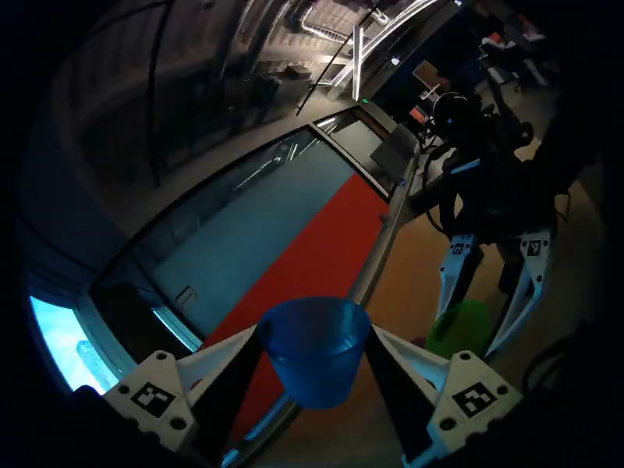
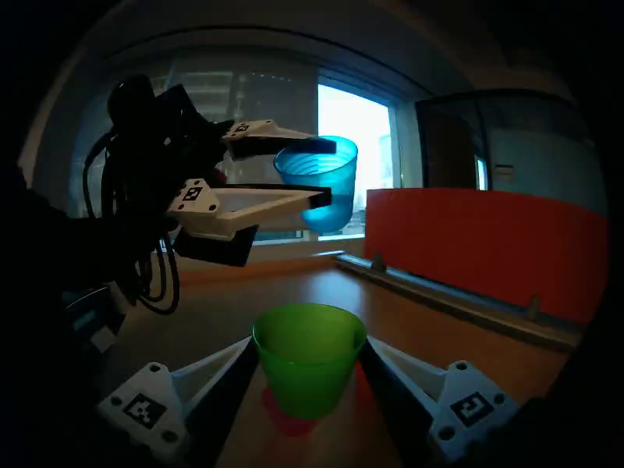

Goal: Pour water

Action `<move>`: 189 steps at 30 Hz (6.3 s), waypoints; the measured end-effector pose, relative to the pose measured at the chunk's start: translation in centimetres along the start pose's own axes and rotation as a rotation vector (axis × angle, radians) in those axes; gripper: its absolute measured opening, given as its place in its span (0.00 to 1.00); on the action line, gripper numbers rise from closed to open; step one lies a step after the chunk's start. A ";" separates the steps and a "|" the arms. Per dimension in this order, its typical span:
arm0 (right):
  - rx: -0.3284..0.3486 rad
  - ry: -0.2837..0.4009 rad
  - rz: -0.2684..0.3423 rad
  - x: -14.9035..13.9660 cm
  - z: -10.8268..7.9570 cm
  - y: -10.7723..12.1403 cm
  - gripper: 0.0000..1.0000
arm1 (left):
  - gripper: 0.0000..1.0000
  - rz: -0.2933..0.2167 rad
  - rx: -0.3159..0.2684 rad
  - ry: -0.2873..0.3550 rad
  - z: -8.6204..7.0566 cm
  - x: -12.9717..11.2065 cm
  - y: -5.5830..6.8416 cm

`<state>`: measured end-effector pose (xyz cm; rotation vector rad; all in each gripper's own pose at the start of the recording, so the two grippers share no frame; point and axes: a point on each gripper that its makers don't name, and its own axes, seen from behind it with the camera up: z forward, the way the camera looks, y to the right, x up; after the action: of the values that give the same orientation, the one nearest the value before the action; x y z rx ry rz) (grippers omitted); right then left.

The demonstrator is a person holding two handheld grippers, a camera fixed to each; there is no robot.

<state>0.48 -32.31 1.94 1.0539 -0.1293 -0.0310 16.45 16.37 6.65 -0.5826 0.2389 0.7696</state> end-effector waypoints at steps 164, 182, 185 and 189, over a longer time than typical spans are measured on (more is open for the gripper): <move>-0.008 0.041 -0.026 2.2 -0.5 0.6 0.90 | 0.87 0.776 0.084 0.067 0.4 6.1 -1.2; -0.012 0.047 -0.024 2.5 -0.6 0.9 0.90 | 0.88 0.877 0.104 0.081 0.5 7.0 -1.0; -0.014 0.049 -0.026 2.5 -0.6 0.9 0.90 | 0.88 0.887 0.107 0.083 0.5 7.1 -0.9; -0.014 0.049 -0.025 2.6 -0.7 0.9 0.90 | 0.88 0.889 0.106 0.085 0.6 7.0 -0.8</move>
<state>3.09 -31.51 2.59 1.0418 -0.0712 -0.0283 21.91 20.37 4.57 -0.3929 0.6343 1.5786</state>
